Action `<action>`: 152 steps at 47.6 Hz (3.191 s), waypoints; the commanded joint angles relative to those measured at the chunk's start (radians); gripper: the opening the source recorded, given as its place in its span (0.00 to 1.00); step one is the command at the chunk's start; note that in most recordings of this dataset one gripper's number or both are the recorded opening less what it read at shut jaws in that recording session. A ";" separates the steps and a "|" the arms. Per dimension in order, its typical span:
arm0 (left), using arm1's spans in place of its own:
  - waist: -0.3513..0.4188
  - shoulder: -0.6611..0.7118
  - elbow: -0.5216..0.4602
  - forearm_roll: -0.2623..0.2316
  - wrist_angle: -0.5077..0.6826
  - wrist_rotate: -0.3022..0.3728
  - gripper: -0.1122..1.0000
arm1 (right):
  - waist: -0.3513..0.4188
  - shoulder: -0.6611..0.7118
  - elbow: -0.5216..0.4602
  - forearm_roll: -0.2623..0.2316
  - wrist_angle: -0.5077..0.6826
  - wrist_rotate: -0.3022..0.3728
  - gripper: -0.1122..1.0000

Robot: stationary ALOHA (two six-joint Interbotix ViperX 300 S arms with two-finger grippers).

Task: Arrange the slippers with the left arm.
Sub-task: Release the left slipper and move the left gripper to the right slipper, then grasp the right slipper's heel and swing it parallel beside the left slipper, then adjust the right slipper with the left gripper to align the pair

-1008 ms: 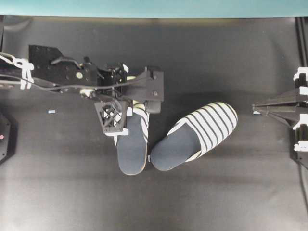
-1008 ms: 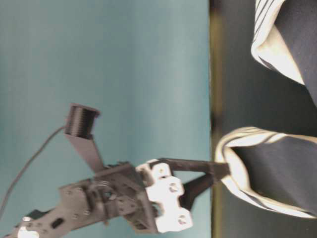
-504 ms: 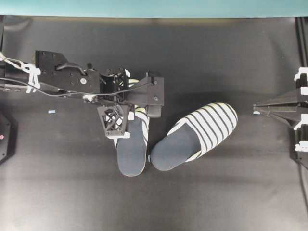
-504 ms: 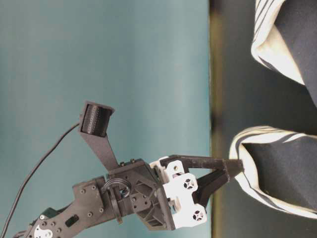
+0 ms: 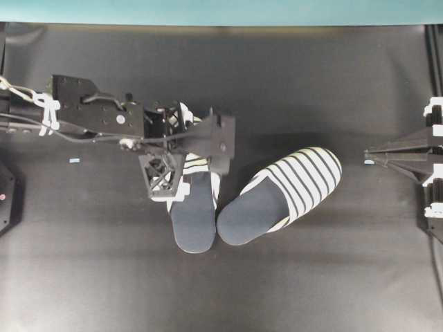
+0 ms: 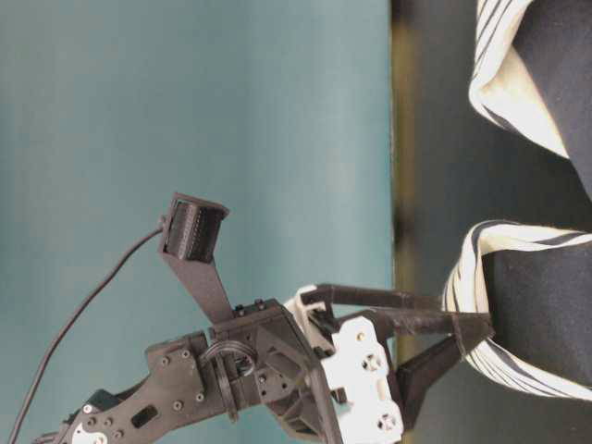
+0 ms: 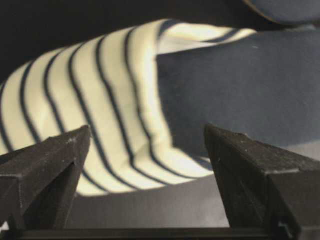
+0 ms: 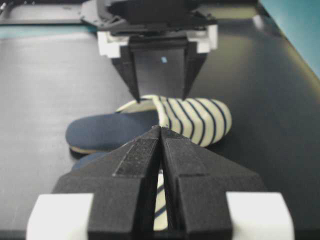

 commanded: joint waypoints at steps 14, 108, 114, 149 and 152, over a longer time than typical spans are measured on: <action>-0.097 0.018 -0.106 0.000 -0.288 0.394 0.89 | 0.002 0.003 -0.008 0.002 -0.005 0.008 0.09; -0.002 0.173 -0.460 -0.006 0.037 -0.147 0.12 | 0.003 -0.035 -0.003 0.005 0.026 0.009 0.09; 0.018 0.143 -0.383 -0.006 0.038 -0.201 0.11 | 0.003 -0.037 -0.003 0.006 0.025 0.008 0.09; 0.058 0.184 -0.330 -0.006 -0.049 -0.295 0.12 | 0.003 -0.037 -0.003 0.006 0.017 0.006 0.09; 0.058 0.195 -0.325 -0.006 -0.049 -0.304 0.12 | 0.003 -0.038 -0.002 0.006 0.017 0.008 0.09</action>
